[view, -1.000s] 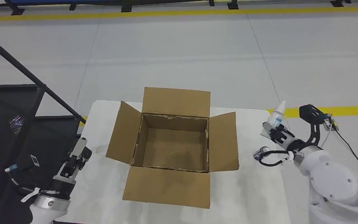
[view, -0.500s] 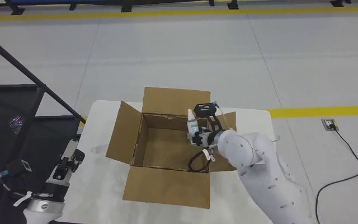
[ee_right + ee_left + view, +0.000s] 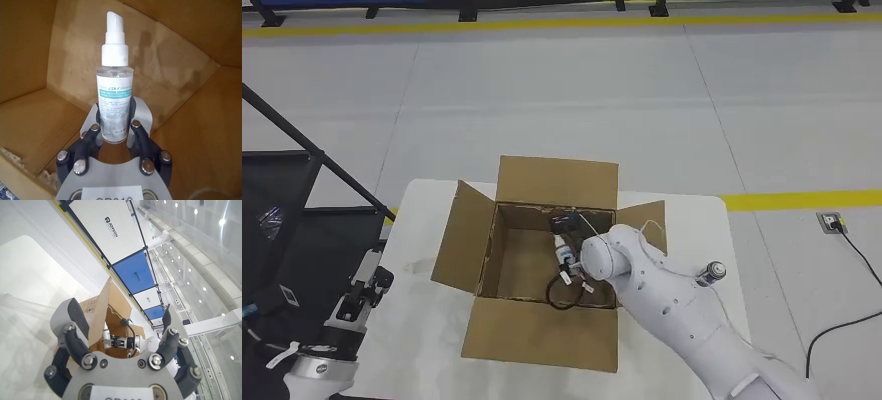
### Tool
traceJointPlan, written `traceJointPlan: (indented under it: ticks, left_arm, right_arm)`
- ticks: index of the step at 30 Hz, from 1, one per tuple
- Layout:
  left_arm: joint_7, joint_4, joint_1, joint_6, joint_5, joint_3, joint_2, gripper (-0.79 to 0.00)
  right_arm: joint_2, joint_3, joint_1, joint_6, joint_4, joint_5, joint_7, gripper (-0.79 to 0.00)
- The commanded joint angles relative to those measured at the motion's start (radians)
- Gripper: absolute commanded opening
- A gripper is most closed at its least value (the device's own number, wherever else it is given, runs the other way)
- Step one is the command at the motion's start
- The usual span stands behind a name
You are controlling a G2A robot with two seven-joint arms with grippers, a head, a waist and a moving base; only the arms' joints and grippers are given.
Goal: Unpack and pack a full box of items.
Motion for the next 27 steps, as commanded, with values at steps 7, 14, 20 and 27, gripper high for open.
traceJointPlan:
  ticks: [7, 14, 20, 27]
  left_arm:
    - [0.000, 0.000, 0.000, 0.000, 0.000, 0.000, 0.000, 0.000]
    - [0.000, 0.000, 0.000, 0.000, 0.000, 0.000, 0.000, 0.000]
    - [0.000, 0.000, 0.000, 0.000, 0.000, 0.000, 0.000, 0.000]
    - [0.000, 0.000, 0.000, 0.000, 0.000, 0.000, 0.000, 0.000]
  right_arm:
    - [-0.057, -0.035, 0.072, -0.039, 0.170, 0.051, -0.031, -0.323]
    - [-0.053, -0.026, 0.066, -0.044, 0.097, 0.001, -0.041, -0.240]
    - [0.035, 0.090, -0.065, -0.003, -0.304, -0.168, 0.035, -0.157]
    - [0.156, 0.395, -0.423, 0.033, -0.955, -0.476, 0.145, -0.120]
